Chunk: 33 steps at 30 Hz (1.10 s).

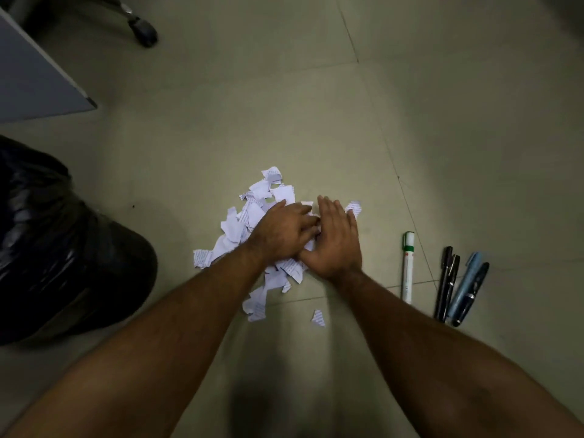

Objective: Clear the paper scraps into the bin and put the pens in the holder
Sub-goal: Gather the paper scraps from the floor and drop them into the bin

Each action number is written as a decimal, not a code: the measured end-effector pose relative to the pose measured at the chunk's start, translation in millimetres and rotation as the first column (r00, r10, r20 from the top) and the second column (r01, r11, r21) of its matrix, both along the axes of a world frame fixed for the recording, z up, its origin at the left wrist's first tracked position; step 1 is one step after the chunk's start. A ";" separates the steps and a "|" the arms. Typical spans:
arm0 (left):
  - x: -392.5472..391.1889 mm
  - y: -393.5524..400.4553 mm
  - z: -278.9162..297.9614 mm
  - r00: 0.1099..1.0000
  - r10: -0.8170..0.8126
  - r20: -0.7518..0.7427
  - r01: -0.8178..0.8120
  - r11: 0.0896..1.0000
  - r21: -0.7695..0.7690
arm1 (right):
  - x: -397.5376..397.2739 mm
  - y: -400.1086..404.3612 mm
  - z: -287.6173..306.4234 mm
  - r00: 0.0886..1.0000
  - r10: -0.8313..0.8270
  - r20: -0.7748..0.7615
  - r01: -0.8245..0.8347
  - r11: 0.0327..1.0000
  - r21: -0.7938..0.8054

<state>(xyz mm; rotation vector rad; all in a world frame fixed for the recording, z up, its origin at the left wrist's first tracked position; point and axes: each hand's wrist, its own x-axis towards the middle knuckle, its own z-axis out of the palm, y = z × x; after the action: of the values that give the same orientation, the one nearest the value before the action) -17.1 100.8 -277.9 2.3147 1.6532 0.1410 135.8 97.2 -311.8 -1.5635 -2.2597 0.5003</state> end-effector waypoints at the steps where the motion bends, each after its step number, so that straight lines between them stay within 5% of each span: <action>1: -0.9 -10.5 4.4 1.000 0.027 -0.015 -0.027 1.000 0.007 | 3.6 -2.1 -1.8 0.998 0.026 -0.050 -0.026 1.000 -0.008; 6: -0.5 -80.3 16.2 0.970 0.231 0.070 -0.240 0.952 0.192 | 15.4 -51.1 -4.3 0.965 0.099 -0.244 -0.108 0.994 -0.024; 10: 13.6 -139.4 4.1 0.985 0.171 -0.007 -0.164 0.953 0.254 | 26.9 -65.6 11.2 0.947 0.006 -0.320 -0.024 0.998 -0.051; 16: 50.3 -150.6 -4.9 0.980 0.136 -0.147 -0.111 0.980 0.165 | 48.9 -68.2 11.9 0.964 -0.256 -0.077 0.253 0.966 -0.052; 25: 36.7 -131.3 -7.3 0.924 0.279 -0.262 -0.218 0.946 0.239 | 36.5 -88.8 11.8 0.980 -0.070 -0.187 0.039 0.985 -0.167; 30: 30.9 -156.5 -1.7 0.735 0.659 -0.161 -0.637 0.752 0.171 | 28.7 -83.1 18.6 0.981 -0.093 -0.167 0.055 0.974 -0.219; 33: 20.0 -154.0 -10.8 0.818 0.539 -0.202 -0.515 0.842 0.159 | 11.9 -83.4 23.7 0.971 -0.016 -0.238 -0.043 0.969 -0.241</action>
<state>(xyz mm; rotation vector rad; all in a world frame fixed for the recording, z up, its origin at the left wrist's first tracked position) 2.8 -53.2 -288.7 1.9249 2.4372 0.0566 147.7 13.8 -288.1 -1.5061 -2.0890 0.9498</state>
